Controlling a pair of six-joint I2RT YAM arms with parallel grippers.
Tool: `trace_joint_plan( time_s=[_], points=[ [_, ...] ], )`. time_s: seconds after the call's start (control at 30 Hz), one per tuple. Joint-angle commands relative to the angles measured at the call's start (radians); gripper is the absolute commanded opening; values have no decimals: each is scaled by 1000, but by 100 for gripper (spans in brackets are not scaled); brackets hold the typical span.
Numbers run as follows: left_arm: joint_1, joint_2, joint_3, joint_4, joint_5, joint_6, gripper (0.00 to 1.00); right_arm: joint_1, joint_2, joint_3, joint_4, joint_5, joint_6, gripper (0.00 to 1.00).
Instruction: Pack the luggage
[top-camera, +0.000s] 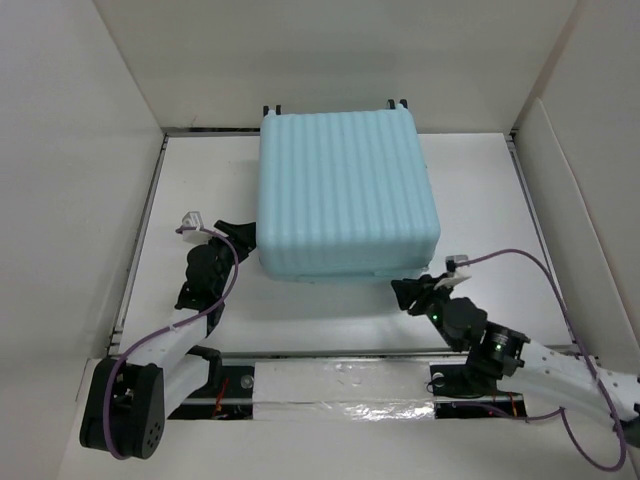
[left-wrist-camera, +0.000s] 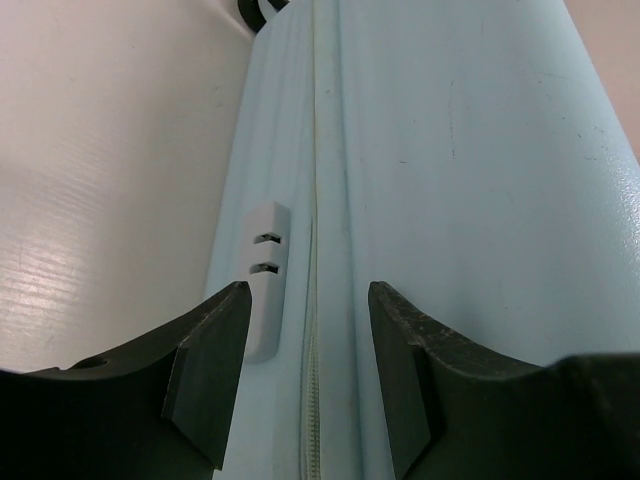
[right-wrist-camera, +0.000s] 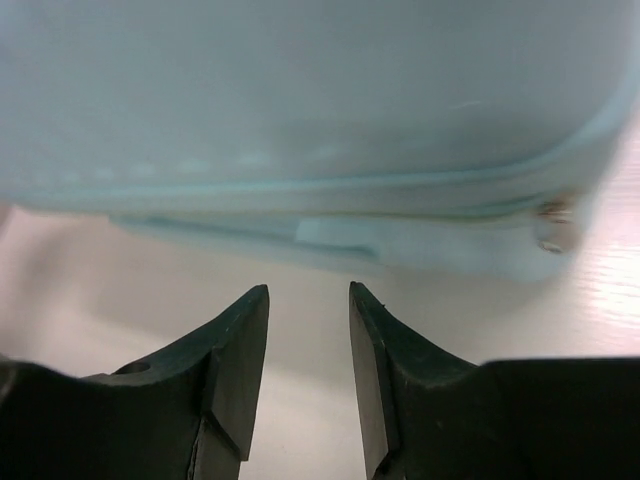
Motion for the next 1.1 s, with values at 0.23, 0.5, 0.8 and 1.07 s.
trace_joint_plan(
  time_s=[0.23, 0.5, 0.8, 1.07],
  points=[
    [4, -11, 44, 34, 45, 17, 49, -316, -413, -24, -222, -166, 16, 41],
    [4, -12, 41, 39, 40, 23, 48, -469, -148, 24, -151, -276, -29, 41],
    [4, 40, 44, 75, 65, 16, 48, -575, -186, 33, -104, -342, -144, 54],
    [4, 38, 39, 75, 54, 22, 48, -658, -44, 54, 13, -511, -247, 38]
  ],
)
